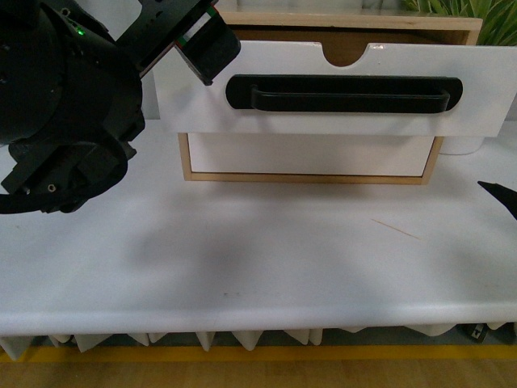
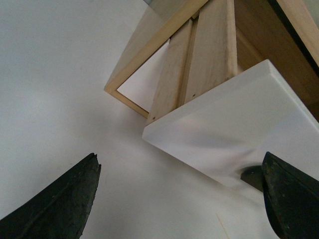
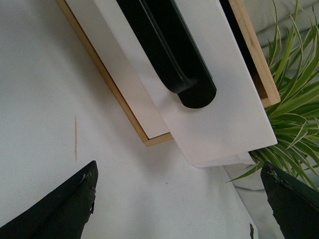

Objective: Close drawer sideways

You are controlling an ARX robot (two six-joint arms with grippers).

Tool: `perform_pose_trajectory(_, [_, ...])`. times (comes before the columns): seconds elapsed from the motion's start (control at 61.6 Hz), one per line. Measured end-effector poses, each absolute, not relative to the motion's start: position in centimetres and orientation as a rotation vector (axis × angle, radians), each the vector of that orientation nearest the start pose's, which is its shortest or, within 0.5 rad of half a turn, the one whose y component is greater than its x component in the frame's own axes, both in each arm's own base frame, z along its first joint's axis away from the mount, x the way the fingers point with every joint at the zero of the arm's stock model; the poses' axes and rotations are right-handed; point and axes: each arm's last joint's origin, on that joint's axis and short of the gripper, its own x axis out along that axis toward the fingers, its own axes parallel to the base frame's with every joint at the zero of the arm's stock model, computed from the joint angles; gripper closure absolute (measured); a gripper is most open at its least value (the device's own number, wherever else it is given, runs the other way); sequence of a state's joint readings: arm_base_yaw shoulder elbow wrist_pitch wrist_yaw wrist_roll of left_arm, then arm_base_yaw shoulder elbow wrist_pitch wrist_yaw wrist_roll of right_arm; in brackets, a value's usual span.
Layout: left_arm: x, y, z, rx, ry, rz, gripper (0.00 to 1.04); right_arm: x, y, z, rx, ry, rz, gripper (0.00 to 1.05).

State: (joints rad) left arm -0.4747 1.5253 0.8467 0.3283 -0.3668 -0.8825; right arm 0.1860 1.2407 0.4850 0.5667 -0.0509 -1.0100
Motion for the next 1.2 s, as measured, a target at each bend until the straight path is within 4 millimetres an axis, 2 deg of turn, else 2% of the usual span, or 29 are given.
perform_pose_trajectory(0.276, [30.4,-14.7,22.7,-0.708,0.351,0.023,0.06,26.2,4.8,20.5,-1.014,0.07,0.307,0.09])
perform_pose_trajectory(0.78, [32.0,-15.7,23.5,-0.686,0.35,-0.016,0.06,31.1,5.7,20.2,-1.014,0.079,0.312,0.09])
perform_pose_trajectory(1.202, [35.2,-17.1,23.6,-0.665,0.369,-0.044,0.06,35.4,6.4,19.3,-1.013,0.094,0.322,0.09])
